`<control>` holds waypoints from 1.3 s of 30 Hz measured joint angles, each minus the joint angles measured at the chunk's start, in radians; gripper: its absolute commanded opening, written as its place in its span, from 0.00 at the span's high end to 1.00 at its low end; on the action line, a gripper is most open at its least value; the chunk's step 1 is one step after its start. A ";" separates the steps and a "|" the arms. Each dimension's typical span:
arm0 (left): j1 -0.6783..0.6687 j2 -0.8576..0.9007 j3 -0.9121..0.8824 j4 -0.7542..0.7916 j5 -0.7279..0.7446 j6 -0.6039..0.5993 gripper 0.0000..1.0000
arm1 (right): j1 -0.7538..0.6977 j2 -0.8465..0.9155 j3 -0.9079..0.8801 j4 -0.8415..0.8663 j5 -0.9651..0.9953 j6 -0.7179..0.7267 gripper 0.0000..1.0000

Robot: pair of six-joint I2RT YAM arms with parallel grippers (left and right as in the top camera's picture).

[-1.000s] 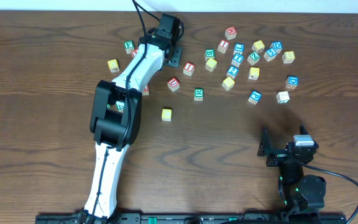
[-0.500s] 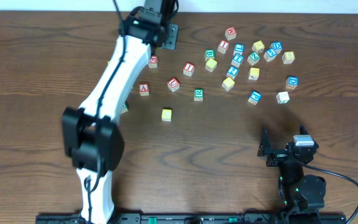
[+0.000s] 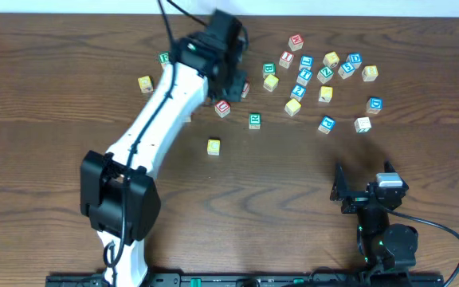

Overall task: Spell out CORL
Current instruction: 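Lift the O block and carry it beside the C block, then lower the O block next to the C block and open the left gripper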

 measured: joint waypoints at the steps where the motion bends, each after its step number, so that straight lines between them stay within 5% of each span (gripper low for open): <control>1: -0.013 -0.011 -0.045 0.031 -0.003 -0.008 0.93 | 0.000 0.000 0.000 0.000 0.000 0.000 0.01; 10: -0.077 -0.296 -0.506 0.298 -0.031 -0.118 0.92 | 0.000 0.000 0.000 0.000 0.000 0.000 0.01; 17: -0.088 -0.317 -0.686 0.415 -0.057 -0.172 0.92 | 0.000 0.000 0.000 0.000 0.000 0.000 0.01; 39: -0.088 -0.316 -0.773 0.531 -0.060 -0.194 0.92 | 0.000 0.000 0.000 0.000 0.000 0.000 0.01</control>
